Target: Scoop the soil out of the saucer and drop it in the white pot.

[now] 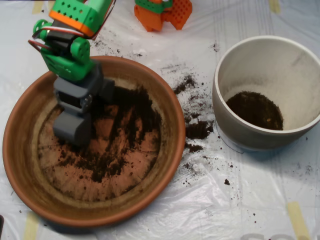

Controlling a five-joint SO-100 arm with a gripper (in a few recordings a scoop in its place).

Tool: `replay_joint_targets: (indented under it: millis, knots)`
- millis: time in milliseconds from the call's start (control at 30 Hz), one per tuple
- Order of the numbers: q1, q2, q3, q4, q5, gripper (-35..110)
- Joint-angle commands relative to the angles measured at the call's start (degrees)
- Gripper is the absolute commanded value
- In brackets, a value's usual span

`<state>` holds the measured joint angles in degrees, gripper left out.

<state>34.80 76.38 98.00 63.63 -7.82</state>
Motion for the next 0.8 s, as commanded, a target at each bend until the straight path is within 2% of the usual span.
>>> replay_joint_targets:
  millis: [0,167,433,767]
  knots:
    - [-1.1,9.8,7.3,-2.1,-0.8,20]
    - [-1.6,14.2,11.9,-4.5,-0.7,5]
    - [-4.0,17.8,12.5,-4.0,-1.0,0]
    - [-14.0,24.2,-2.4,10.5,4.4,0]
